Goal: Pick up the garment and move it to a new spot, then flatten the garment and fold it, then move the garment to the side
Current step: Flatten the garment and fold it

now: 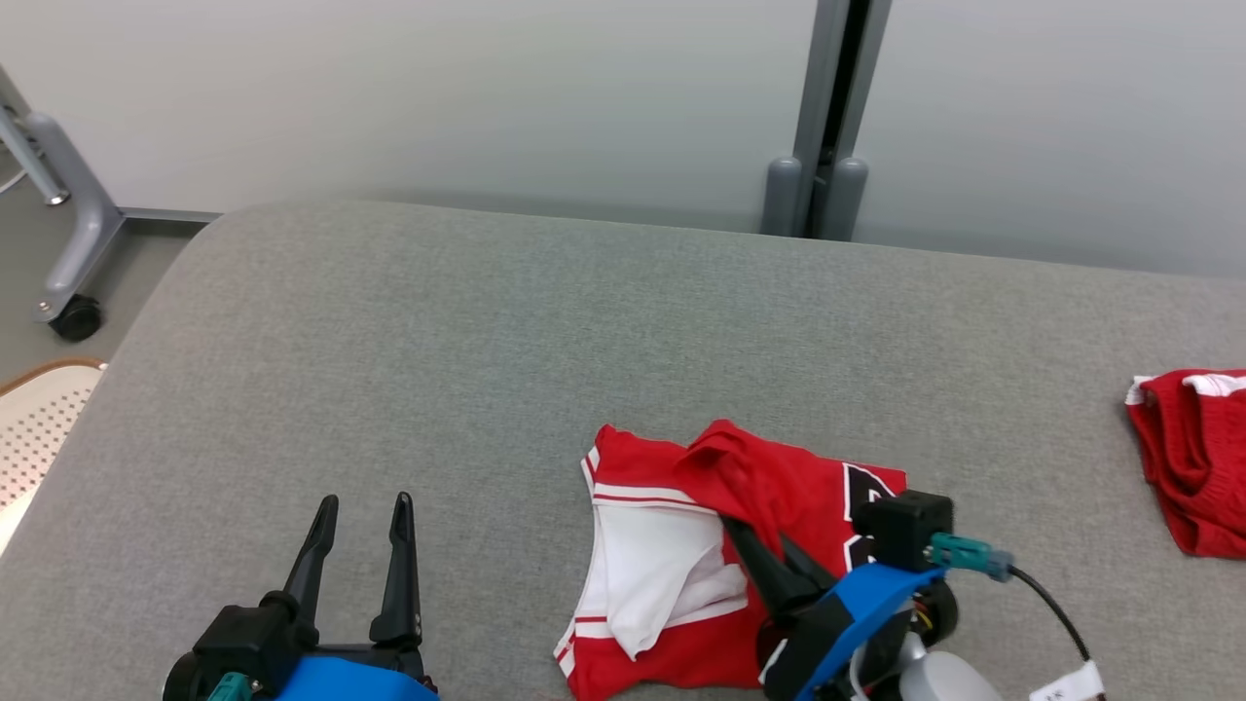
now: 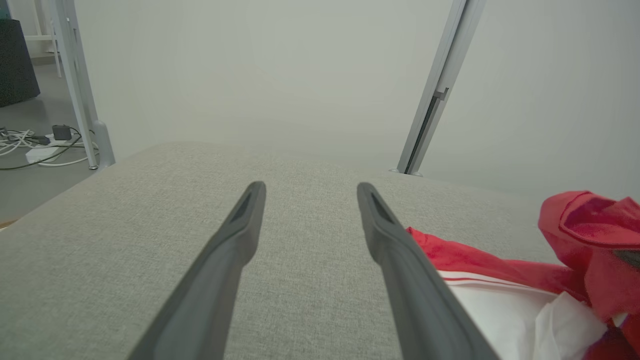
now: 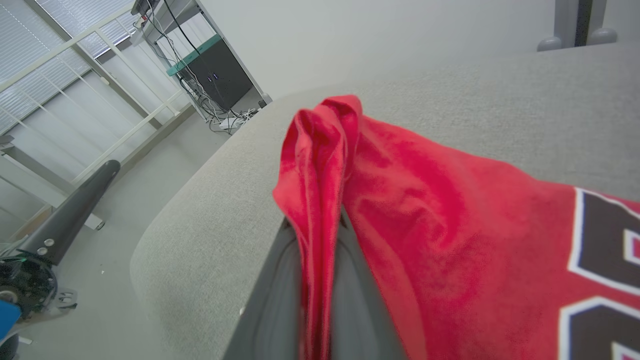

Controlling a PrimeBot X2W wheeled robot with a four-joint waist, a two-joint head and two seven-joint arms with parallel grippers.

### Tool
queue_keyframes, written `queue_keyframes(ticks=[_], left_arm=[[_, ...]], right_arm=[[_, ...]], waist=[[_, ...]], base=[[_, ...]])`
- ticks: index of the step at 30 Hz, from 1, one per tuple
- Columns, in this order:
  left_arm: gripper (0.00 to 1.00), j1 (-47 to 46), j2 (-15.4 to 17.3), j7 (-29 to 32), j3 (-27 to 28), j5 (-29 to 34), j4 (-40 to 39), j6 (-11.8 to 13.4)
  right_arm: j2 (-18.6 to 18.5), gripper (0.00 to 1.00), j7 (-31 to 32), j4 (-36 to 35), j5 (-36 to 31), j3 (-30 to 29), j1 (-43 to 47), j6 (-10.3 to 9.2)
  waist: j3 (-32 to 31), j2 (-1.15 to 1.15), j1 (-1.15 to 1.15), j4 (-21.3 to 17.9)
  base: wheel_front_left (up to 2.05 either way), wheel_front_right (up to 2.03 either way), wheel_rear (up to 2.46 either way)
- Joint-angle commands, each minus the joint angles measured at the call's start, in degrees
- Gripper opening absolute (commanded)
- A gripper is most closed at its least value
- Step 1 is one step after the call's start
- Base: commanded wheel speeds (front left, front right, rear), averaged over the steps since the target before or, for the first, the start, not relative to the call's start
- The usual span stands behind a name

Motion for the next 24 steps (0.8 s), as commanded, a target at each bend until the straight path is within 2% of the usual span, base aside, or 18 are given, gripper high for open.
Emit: queue_keyframes(ticks=[1, 9, 10, 11, 12, 13, 19, 24], left_arm=[[1.00, 0.0, 0.0, -0.3, -0.2, 0.3, 0.1, -0.1], [1.00, 0.1, -0.7, -0.3, -0.5, 0.5, 0.5, -0.5], [1.00, 0.0, -0.8, -0.2, -0.5, 0.5, 0.6, -0.5], [1.00, 0.0, -0.9, -0.3, -0.5, 0.6, 0.7, -0.6], [1.00, -0.1, -1.0, -0.3, -0.6, 0.6, 0.8, -0.7], [1.00, -0.1, -1.0, -0.3, -0.6, 0.7, 0.9, -0.6], [1.00, -0.4, -1.3, -0.3, -0.4, 0.9, 1.2, -1.0], [1.00, -0.8, -1.5, -0.3, -0.5, 1.1, 1.4, -1.1]], right_arm=[[-0.1, 0.00, -0.5, 0.9, 0.7, 1.0, -1.3, 0.02], [-0.1, 0.00, -4.0, 10.8, 6.1, 9.1, -8.5, 0.02], [-0.1, 0.13, -4.5, 11.9, 6.8, 10.2, -9.3, 0.02], [-0.1, 0.40, -4.9, 12.8, 7.9, 11.4, -10.0, 0.02], [-0.1, 0.82, -5.1, 13.8, 9.1, 12.8, -10.7, 0.02], [-0.1, 1.00, -5.6, 14.7, 10.0, 14.1, -11.5, 0.02], [-0.2, 1.00, -9.3, 18.0, 13.7, 19.5, -15.3, 0.02], [-0.2, 1.00, -12.3, 19.7, 14.9, 20.8, -17.6, 0.02]], waist=[[0.1, 0.00, 0.00, 0.5], [0.1, 0.00, 0.00, 2.1], [0.1, 0.00, 0.00, 2.3], [0.1, 0.00, 0.00, 2.4], [0.2, 0.00, 0.00, 2.5], [0.2, 0.00, 0.00, 2.5], [0.6, 0.00, 0.00, 2.4], [0.8, 0.00, 0.00, 1.5]], base=[[0.00, 0.00, 0.00], [0.00, 0.00, 0.00], [0.00, 0.00, 0.00], [0.00, 0.00, 0.00], [0.00, 0.00, 0.00], [0.00, 0.00, 0.00], [0.00, 0.00, 0.00], [0.00, 0.00, 0.00]])
